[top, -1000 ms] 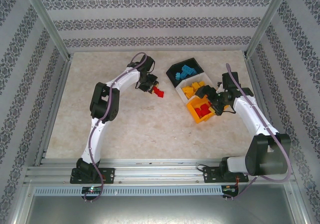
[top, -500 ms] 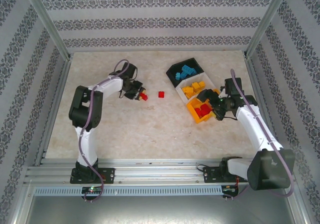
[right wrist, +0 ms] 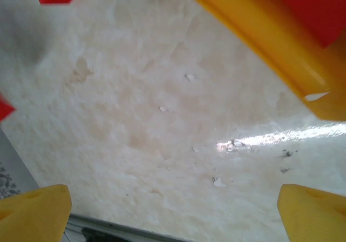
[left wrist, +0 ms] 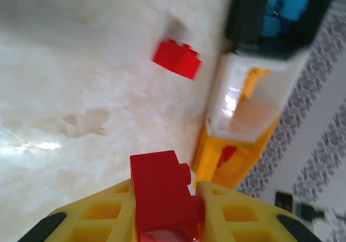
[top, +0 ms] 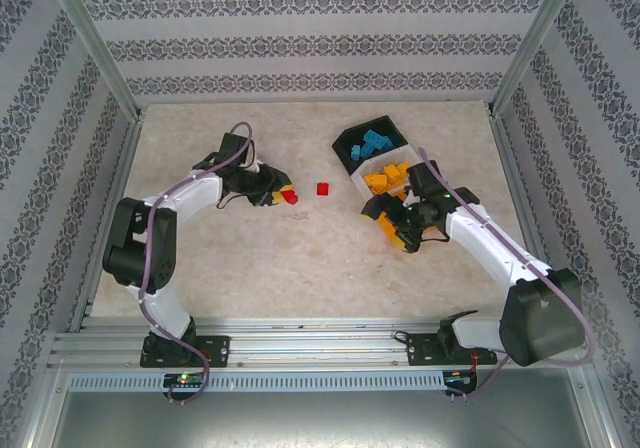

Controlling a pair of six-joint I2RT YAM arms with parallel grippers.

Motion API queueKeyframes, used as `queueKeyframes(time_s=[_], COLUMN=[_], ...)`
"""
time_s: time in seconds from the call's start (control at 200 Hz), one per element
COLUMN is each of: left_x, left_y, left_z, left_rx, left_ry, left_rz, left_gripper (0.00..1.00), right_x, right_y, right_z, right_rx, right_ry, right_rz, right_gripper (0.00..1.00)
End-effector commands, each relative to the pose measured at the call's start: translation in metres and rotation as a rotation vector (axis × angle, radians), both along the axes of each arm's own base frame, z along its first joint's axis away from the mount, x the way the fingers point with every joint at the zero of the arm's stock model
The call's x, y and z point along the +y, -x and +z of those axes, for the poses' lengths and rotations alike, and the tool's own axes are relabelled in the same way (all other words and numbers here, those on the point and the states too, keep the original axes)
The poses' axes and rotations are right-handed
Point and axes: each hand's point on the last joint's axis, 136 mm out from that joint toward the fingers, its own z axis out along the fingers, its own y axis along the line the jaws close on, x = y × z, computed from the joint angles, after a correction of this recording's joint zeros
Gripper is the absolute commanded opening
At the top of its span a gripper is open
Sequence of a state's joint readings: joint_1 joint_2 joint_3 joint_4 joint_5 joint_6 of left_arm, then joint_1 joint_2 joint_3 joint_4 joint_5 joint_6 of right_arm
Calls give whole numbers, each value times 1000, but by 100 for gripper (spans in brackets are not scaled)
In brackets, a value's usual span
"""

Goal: Sort the legos into containers by color

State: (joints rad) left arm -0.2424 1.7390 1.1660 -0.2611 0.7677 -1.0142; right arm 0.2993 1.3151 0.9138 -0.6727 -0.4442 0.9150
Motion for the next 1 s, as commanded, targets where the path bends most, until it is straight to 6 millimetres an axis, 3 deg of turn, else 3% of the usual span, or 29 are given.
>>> queueKeyframes(time_s=[0.0, 0.185, 0.29, 0.43, 0.63, 0.994], left_x=[-13, -30, -52, -82, -125, -218], left_y=[12, 18, 22, 20, 10, 8], left_z=[48, 105, 130, 137, 152, 136], left_rx=[-195, -334, -385, -368, -375, -337], left_ry=[57, 160, 176, 173, 151, 185], left_rz=[-130, -126, -139, -195, -232, -322], left_gripper=[28, 28, 29, 29, 29, 28], right_x=[13, 43, 61, 62, 32, -14], right_y=[-1, 3, 10, 30, 56, 99], right_z=[0, -7, -4, -4, 5, 3], right_rx=[32, 76, 81, 54, -32, -59], right_ry=[-9, -35, -63, -42, -50, -60], right_rz=[23, 153, 218, 247, 162, 31], right_gripper=[98, 98, 98, 98, 98, 98])
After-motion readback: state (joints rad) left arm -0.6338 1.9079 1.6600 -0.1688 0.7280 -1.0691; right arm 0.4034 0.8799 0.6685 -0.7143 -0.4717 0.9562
